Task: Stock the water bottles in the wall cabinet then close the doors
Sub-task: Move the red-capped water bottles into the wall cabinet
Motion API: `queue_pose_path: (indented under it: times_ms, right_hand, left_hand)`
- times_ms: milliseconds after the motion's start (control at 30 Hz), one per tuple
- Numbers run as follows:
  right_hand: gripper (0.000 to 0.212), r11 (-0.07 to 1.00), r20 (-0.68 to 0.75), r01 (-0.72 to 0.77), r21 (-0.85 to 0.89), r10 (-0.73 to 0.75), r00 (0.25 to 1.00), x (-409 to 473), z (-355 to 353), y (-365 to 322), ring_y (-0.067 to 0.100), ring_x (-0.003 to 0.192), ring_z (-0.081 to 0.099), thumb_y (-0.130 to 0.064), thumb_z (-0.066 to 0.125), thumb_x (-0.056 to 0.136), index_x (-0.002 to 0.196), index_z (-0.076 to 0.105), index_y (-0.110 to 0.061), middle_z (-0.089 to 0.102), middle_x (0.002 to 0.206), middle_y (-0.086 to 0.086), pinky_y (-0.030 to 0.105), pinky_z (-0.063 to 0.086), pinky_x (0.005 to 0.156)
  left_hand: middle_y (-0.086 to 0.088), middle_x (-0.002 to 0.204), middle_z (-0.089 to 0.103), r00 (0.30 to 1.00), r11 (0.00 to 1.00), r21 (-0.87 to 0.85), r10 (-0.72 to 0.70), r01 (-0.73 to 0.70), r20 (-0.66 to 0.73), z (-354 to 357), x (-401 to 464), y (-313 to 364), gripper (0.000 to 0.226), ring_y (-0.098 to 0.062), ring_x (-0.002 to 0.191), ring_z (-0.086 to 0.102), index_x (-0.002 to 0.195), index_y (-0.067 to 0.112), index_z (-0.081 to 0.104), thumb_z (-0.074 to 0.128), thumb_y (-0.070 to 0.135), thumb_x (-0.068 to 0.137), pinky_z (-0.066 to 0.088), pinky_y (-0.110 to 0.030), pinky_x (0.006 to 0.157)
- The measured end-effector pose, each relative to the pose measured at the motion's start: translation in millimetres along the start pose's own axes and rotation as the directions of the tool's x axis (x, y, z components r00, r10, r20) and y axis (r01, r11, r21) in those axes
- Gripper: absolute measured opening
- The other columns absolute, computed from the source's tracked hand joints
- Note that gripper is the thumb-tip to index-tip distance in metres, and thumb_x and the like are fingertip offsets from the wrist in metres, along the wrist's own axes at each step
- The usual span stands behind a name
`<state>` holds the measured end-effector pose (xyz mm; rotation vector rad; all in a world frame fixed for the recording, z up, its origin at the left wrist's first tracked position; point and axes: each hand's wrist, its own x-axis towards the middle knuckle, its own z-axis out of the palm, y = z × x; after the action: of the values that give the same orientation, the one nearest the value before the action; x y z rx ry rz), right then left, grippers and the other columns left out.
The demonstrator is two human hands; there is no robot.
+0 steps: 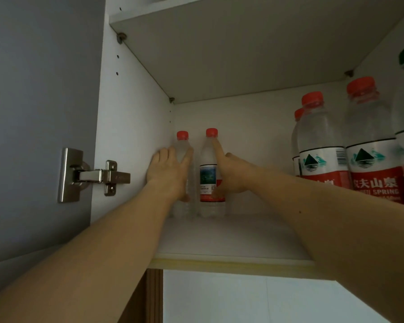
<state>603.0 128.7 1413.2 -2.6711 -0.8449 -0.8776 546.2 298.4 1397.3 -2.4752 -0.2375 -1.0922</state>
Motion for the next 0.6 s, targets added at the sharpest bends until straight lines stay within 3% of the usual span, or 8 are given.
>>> queue_pose_path:
  times_ms: [233, 400, 500, 600]
  right_hand:
    - [0.139, 0.998, -0.020, 0.017, -0.062, -0.019, 1.000, 1, 9, -5, 0.034, 0.104, 0.064, -0.033, 0.085, 0.080, 0.151, -0.035, -0.033, 0.058, 0.126, 0.018, 0.050, 0.055, 0.091]
    - [0.135, 0.992, -0.081, 0.007, -0.122, -0.017, 0.997, -4, 15, -10, 0.032, 0.095, 0.064, -0.043, 0.082, 0.080, 0.152, -0.031, -0.033, 0.062, 0.118, 0.016, 0.047, 0.055, 0.080]
    - [0.133, 0.992, -0.090, 0.008, -0.124, -0.019, 0.996, -5, 18, -13, 0.034, 0.099, 0.065, -0.046, 0.080, 0.081, 0.152, -0.031, -0.034, 0.061, 0.122, 0.017, 0.051, 0.055, 0.085]
    - [0.134, 0.995, -0.060, -0.004, -0.100, -0.002, 0.998, -4, 15, -13, 0.036, 0.107, 0.063, -0.047, 0.081, 0.080, 0.152, -0.032, -0.034, 0.058, 0.127, 0.018, 0.055, 0.054, 0.092]
  left_hand:
    - [-0.019, 0.158, 0.023, 0.999, 0.992, 0.126, -0.021, 0.017, 0.033, -5, -4, 0, 0.122, -0.035, 0.146, 0.024, 0.160, 0.015, -0.004, 0.082, 0.043, 0.079, 0.022, -0.039, 0.121]
    - [-0.017, 0.160, 0.024, 0.999, 0.984, 0.179, -0.031, 0.026, 0.030, -8, -6, 0, 0.122, -0.034, 0.146, 0.024, 0.160, 0.008, -0.002, 0.080, 0.051, 0.079, 0.021, -0.040, 0.120]
    - [-0.015, 0.160, 0.025, 0.999, 0.985, 0.170, -0.039, 0.038, 0.004, -6, -4, 1, 0.121, -0.034, 0.146, 0.025, 0.160, 0.008, 0.000, 0.070, 0.066, 0.081, 0.020, -0.042, 0.120]
    - [-0.015, 0.157, 0.031, 0.998, 0.992, 0.120, -0.036, 0.041, -0.045, -4, -3, 1, 0.108, -0.033, 0.143, 0.029, 0.159, 0.008, 0.008, 0.065, 0.064, 0.085, 0.023, -0.042, 0.118]
